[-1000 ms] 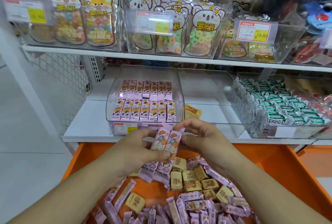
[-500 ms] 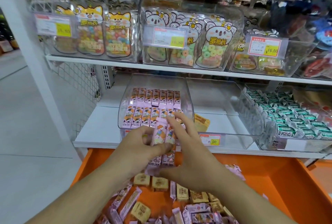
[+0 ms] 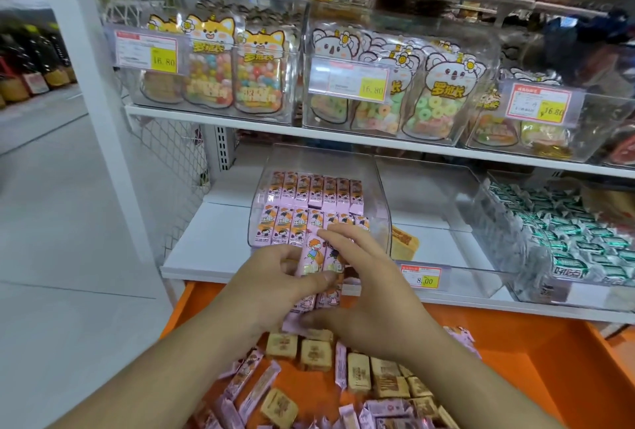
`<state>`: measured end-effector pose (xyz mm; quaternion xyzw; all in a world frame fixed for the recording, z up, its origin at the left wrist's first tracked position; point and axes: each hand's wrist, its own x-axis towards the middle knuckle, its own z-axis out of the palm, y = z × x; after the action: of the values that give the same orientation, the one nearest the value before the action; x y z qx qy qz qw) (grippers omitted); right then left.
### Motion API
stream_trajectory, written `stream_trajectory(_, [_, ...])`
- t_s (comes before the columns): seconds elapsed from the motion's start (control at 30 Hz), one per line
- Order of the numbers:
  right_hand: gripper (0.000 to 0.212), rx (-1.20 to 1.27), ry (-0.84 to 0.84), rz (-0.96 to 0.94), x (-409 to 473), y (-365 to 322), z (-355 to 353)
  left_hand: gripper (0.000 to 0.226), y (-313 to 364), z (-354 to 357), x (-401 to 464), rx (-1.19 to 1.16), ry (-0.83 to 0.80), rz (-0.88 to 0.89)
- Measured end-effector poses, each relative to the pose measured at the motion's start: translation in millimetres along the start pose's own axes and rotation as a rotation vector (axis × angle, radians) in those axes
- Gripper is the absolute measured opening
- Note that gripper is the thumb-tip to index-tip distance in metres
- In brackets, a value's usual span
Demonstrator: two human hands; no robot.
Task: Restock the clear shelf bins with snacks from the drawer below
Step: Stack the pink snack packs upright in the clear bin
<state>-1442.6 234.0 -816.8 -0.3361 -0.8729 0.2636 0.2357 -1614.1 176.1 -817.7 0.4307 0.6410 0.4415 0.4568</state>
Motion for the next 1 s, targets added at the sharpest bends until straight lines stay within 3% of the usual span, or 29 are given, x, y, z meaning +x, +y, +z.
stream_trajectory(0.07, [0.108,-0.010,0.026,-0.012,3.2,3.5,-0.3,0.029,1.5,-1.6,3.0,0.005,0.008,-0.011])
stream_trajectory(0.2, [0.102,-0.046,0.077,-0.010,18.9,9.2,-4.2,0.050,9.8,-13.1,9.4,0.010,0.043,-0.038])
stream_trajectory(0.27, [0.104,-0.059,0.092,0.012,36.8,12.9,-6.2,0.045,13.8,-24.7,15.8,0.049,0.106,0.015])
stream_trajectory(0.33, [0.103,-0.074,0.104,0.032,64.3,19.6,-5.5,0.039,14.6,-39.9,28.5,0.250,0.257,0.128])
stream_trajectory(0.43, [0.103,-0.112,0.087,0.053,115.7,28.6,-0.6,0.051,8.4,-59.7,49.0,0.590,0.397,0.257])
stream_trajectory(0.6, [0.102,-0.098,-0.011,0.151,197.8,43.7,14.6,0.072,-14.8,-71.9,66.2,0.679,0.279,0.234])
stream_trajectory(0.73, [0.104,-0.080,-0.067,0.174,243.7,57.9,29.6,0.094,-20.7,-73.7,72.4,0.663,0.288,0.220])
stream_trajectory(1.0, [0.101,-0.037,-0.186,0.243,271.8,81.5,47.9,0.086,-21.5,-78.6,75.7,0.706,0.285,0.216])
